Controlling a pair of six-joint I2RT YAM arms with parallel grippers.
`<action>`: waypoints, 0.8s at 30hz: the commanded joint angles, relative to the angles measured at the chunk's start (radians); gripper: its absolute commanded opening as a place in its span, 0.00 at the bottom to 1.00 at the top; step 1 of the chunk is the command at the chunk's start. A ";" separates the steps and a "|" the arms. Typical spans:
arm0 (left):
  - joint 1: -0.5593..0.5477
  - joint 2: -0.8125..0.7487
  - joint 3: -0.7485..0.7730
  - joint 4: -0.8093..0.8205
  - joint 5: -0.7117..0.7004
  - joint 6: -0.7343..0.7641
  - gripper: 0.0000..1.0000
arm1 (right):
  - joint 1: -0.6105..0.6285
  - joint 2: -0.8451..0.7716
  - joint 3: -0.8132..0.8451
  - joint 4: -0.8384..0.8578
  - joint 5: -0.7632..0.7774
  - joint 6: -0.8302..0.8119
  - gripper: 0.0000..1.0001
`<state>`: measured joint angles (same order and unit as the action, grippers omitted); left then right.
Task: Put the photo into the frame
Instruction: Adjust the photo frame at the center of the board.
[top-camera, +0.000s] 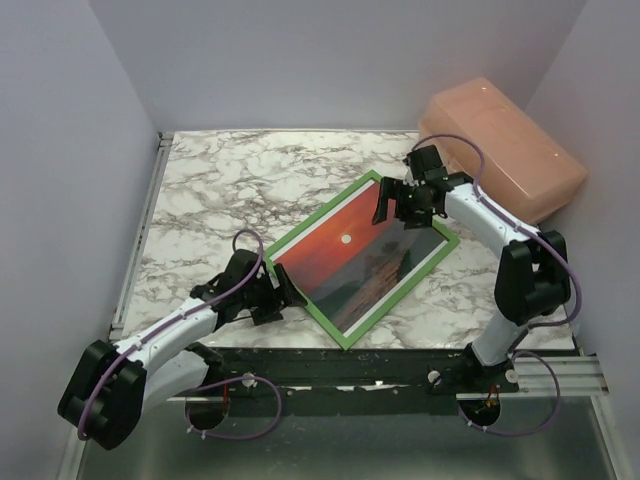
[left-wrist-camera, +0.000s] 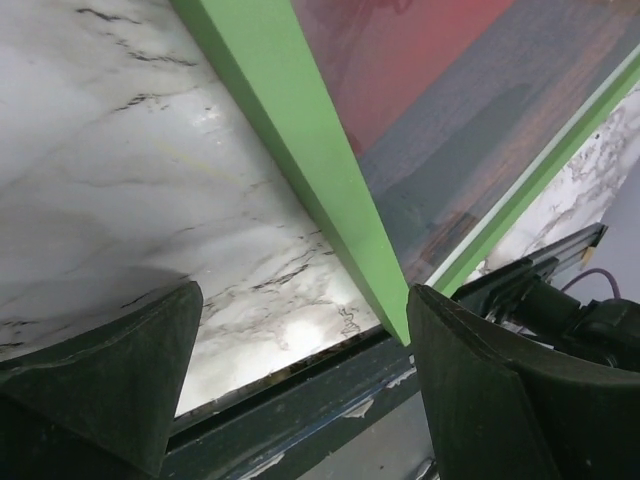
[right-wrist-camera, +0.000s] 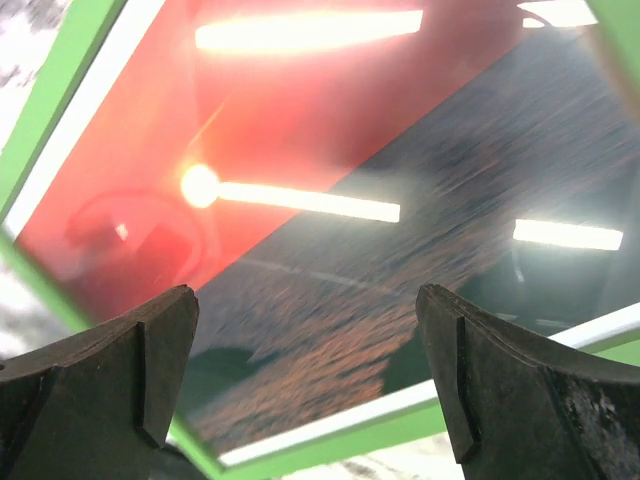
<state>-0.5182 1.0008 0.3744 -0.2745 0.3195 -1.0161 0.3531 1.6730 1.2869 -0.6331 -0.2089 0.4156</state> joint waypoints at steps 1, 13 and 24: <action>-0.030 0.021 -0.022 0.115 0.049 -0.067 0.82 | -0.076 0.124 0.115 -0.073 0.202 -0.055 1.00; -0.076 0.150 -0.028 0.218 0.033 -0.122 0.70 | -0.184 0.362 0.381 0.005 0.390 -0.076 1.00; -0.085 0.237 -0.021 0.269 0.039 -0.139 0.69 | -0.215 0.529 0.452 -0.024 0.157 -0.064 1.00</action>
<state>-0.5976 1.1976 0.3569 0.0231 0.3836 -1.1645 0.1574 2.1433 1.7340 -0.6315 0.0910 0.3496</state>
